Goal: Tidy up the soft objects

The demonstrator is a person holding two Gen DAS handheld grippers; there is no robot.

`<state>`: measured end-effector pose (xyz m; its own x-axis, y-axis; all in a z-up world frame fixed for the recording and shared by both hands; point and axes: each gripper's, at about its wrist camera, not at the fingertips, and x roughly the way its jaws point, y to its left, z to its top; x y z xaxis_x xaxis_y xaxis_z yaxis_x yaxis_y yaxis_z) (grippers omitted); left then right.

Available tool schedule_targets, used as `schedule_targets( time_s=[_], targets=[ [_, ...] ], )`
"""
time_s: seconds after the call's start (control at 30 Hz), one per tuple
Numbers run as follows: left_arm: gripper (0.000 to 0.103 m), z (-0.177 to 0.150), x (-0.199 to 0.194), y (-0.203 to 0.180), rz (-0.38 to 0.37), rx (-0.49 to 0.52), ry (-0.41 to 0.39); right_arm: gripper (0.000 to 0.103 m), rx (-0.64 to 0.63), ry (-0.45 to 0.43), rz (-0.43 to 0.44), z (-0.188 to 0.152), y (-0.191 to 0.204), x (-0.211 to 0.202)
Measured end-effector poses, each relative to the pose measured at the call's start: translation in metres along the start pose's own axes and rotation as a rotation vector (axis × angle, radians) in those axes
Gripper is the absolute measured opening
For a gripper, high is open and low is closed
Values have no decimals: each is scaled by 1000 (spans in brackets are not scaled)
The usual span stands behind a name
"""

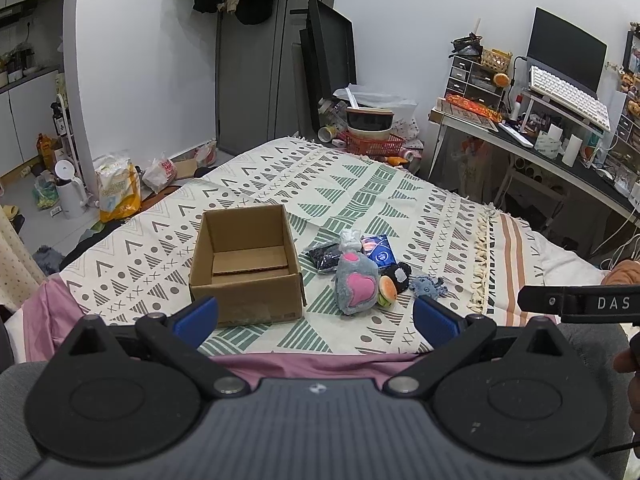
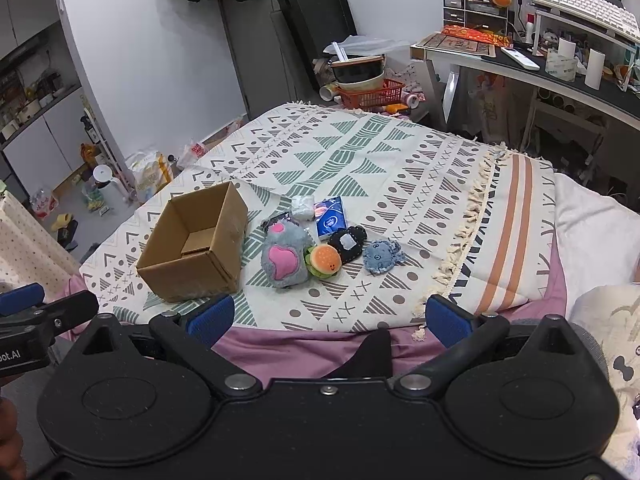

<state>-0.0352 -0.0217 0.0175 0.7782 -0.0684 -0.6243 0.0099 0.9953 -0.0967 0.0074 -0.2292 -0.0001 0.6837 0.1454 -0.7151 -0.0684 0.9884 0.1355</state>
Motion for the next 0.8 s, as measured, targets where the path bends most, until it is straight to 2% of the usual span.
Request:
schedule_targets(
  time_s=[0.43, 0.8],
  targets=[
    [103, 0, -6, 0, -12, -17, -23, 103, -11, -4, 2, -2, 3, 0],
    [103, 0, 0, 1, -10, -24, -4, 103, -20, 2, 9, -3, 5, 4]
  ],
)
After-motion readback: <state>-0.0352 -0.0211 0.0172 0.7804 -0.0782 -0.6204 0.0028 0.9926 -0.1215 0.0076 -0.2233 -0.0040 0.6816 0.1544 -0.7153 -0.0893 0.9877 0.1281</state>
